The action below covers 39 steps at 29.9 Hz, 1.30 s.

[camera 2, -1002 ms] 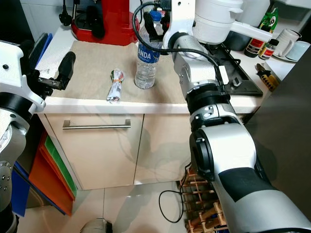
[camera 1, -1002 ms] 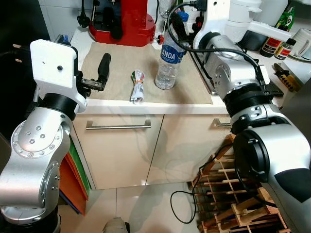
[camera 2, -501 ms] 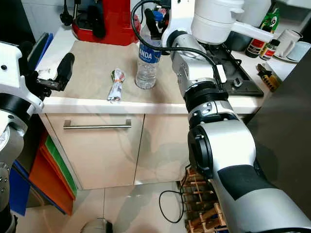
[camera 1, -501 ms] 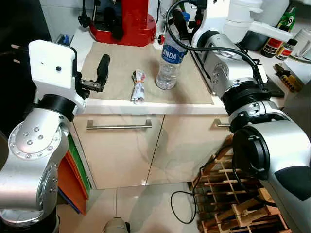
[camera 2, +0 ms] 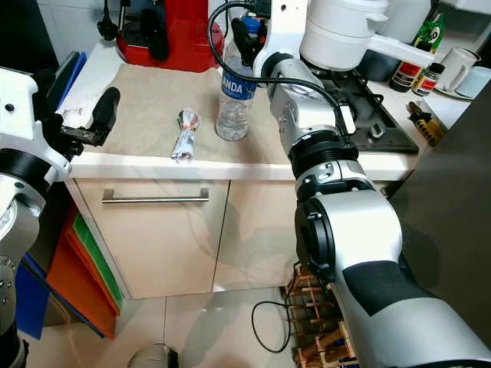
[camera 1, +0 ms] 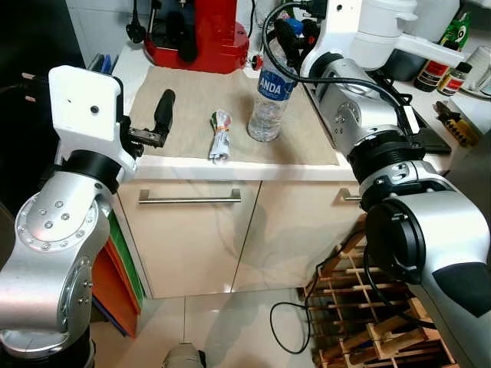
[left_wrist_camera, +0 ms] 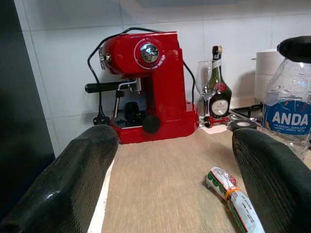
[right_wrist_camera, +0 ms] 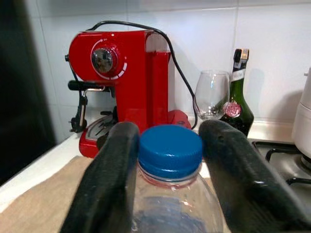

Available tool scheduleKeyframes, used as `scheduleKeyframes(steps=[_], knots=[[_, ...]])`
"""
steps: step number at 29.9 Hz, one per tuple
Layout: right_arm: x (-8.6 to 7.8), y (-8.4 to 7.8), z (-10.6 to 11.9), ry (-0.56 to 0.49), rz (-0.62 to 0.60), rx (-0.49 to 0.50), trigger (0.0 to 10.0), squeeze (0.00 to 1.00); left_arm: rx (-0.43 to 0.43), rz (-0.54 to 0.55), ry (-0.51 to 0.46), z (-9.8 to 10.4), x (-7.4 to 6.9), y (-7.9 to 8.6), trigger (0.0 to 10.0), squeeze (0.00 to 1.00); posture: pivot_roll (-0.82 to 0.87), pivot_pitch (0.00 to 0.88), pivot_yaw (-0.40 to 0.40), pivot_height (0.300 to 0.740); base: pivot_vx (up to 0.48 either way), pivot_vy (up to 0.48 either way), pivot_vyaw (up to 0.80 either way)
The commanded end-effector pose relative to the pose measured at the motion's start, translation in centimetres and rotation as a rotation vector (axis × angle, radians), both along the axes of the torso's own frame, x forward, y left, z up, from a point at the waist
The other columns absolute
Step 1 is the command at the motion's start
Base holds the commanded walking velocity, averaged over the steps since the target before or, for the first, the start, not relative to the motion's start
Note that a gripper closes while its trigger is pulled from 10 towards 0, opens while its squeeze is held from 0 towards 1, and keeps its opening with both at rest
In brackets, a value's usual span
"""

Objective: Restocking fridge

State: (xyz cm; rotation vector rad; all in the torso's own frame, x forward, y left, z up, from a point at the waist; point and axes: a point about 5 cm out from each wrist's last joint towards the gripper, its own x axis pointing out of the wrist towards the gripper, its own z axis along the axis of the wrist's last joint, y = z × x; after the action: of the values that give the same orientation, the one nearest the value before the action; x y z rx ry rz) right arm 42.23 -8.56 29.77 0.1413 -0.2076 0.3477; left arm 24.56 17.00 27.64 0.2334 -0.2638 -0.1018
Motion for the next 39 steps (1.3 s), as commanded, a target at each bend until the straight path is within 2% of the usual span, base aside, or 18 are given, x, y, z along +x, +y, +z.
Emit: scheduleKeyframes(steps=[1, 15, 23, 26, 28, 34, 39], knots=[[0.0, -0.7, 1.3, -0.046, -0.013, 0.023, 0.0, 0.00, -0.003, -0.014, -0.013, 0.3, 0.0, -0.3, 10.0, 0.00, 0.26, 0.018, -0.120, 0.740, 0.000, 0.000, 0.00], [-0.1, -1.8, 2.6, -0.110, -0.035, 0.023, 0.0, 0.00, -0.007, -0.018, -0.018, 0.2, 0.4, -0.5, 10.0, 0.00, 0.25, 0.002, -0.125, 0.740, 0.000, 0.000, 0.00], [-0.6, -2.6, 5.7, -0.215, -0.033, 0.017, 0.0, 0.00, -0.011, -0.011, -0.021, -0.1, 0.9, -0.5, 10.0, 0.00, 0.23, 0.000, -0.126, 0.740, 0.000, 0.000, 0.00], [-0.9, -3.1, 6.3, -0.254, -0.039, -0.018, 0.0, 0.00, -0.012, -0.006, -0.016, -0.6, 1.2, -0.4, 10.0, 0.00, 0.21, 0.000, -0.123, 0.740, 0.000, 0.000, 0.00], [-1.4, -4.2, 6.6, -0.306, -0.066, -0.046, 0.0, 0.00, -0.043, 0.033, 0.028, -2.4, 1.9, -0.2, 10.0, 0.00, 0.18, 0.000, -0.112, 0.740, 0.000, 0.000, 0.00], [-2.0, -5.3, 4.8, -0.321, -0.118, -0.073, 0.0, 0.00, -0.098, 0.005, 0.120, -5.7, 2.7, -1.5, 10.0, 0.00, 0.15, 0.000, -0.092, 0.740, 0.000, 0.000, 0.00], [-2.4, -5.4, 4.6, -0.330, -0.130, -0.079, 0.0, 0.00, -0.112, -0.020, 0.123, -6.2, 2.9, -2.0, 10.0, 0.00, 0.14, 0.000, -0.085, 0.740, 0.000, 0.000, 0.00]])
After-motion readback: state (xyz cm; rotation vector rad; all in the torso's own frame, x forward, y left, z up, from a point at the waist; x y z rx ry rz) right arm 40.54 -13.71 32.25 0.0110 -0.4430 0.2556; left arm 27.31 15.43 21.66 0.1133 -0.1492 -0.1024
